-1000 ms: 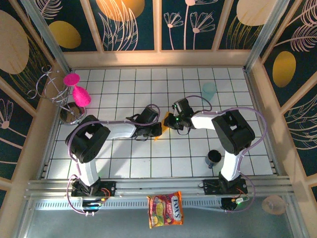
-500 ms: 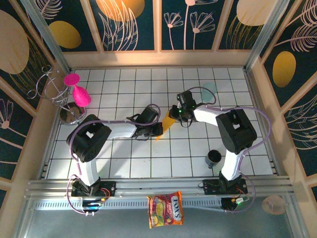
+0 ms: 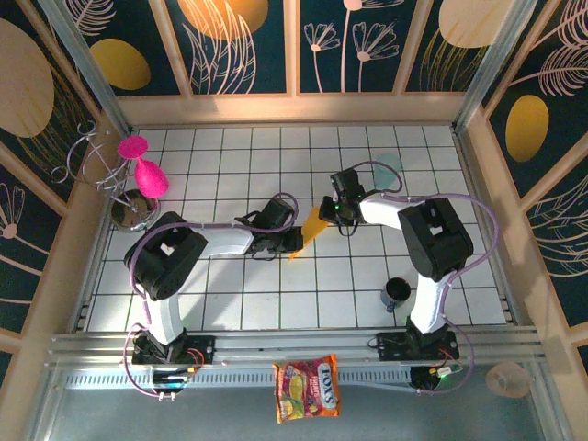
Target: Fold a paper plane with a square sheet of paper (pick it up from the middle)
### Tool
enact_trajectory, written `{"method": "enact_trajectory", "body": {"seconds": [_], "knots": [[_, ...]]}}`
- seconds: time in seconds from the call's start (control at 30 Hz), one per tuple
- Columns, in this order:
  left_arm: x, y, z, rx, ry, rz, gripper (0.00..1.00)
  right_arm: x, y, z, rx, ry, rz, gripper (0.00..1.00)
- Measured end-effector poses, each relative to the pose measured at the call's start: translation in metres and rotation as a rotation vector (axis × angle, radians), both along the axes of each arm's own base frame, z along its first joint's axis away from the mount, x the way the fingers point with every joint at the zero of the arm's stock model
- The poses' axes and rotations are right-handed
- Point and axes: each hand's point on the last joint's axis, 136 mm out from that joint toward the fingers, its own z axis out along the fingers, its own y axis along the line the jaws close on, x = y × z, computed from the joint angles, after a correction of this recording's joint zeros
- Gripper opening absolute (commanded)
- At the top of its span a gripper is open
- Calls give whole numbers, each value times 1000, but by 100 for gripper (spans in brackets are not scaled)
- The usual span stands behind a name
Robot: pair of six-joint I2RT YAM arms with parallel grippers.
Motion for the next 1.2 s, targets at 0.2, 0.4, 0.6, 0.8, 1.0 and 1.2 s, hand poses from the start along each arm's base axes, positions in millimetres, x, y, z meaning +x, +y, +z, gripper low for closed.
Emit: {"method": "enact_trajectory", "body": {"seconds": [0.2, 0.4, 0.6, 0.8, 1.0, 1.2], "knots": [[0, 0, -1, -15, -2, 8, 0, 0, -5, -3, 94, -28, 8, 13], [0, -2, 0, -30, -8, 7, 0, -4, -14, 9, 137, -70, 30, 14], [0, -2, 0, -30, -8, 7, 0, -11, 16, 65, 183, -200, 91, 13], [0, -2, -1, -29, -8, 7, 0, -28, 41, 61, 213, -158, 102, 7], [0, -2, 0, -31, -6, 10, 0, -34, 43, 33, 206, -69, 67, 6], [0, -2, 0, -32, -4, 13, 0, -57, 55, 11, 200, -2, 79, 5]]}}
